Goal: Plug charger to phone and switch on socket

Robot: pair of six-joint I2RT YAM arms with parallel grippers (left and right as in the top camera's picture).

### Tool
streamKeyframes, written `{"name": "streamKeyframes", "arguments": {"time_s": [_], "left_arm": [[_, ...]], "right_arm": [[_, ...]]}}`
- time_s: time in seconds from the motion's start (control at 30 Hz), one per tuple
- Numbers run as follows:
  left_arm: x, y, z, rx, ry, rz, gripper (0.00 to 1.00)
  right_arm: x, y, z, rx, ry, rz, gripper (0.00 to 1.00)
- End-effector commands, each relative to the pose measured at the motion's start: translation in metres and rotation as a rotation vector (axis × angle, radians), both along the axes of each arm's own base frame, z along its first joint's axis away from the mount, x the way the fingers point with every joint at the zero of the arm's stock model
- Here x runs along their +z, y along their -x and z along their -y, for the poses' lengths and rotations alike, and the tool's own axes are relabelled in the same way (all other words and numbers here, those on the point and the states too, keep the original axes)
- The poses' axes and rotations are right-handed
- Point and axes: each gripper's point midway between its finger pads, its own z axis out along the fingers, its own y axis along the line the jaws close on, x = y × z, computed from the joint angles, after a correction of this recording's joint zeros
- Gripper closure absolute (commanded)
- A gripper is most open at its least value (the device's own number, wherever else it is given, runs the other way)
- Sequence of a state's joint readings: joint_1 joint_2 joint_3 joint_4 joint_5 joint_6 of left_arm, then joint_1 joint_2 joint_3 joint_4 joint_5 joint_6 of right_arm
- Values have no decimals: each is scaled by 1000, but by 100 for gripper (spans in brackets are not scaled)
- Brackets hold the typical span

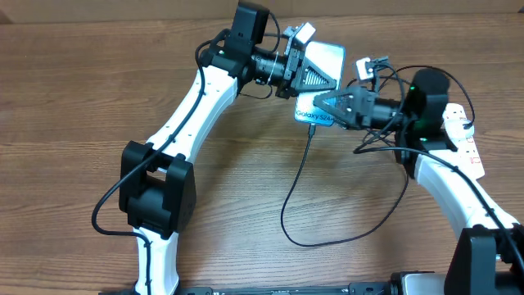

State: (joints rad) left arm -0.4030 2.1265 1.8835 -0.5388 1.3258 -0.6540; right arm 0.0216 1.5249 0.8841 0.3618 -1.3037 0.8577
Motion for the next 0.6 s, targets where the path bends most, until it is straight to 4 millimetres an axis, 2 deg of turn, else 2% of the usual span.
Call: {"name": "streamKeyframes", "arguments": {"time_s": [0.0,0.2,0.33,0.5,0.57], "left_arm": [[2,-6,-7,46,-37,62,96],[0,-5,-8,46,-43,52,96],[0,-6,-10,51,-43,52,96],[2,-4,-10,42,-34,44,96],[2,-4,-11,41,-34,43,96]], "right_arm": [[16,21,4,131,-30,52,0],[5,22,3,121,-28,-24,1],[-6,26,0,123,-20,-74,8],[-23,35,-16,138,22,-92,23],[-23,40,-24,166,25,-78,35]]}}
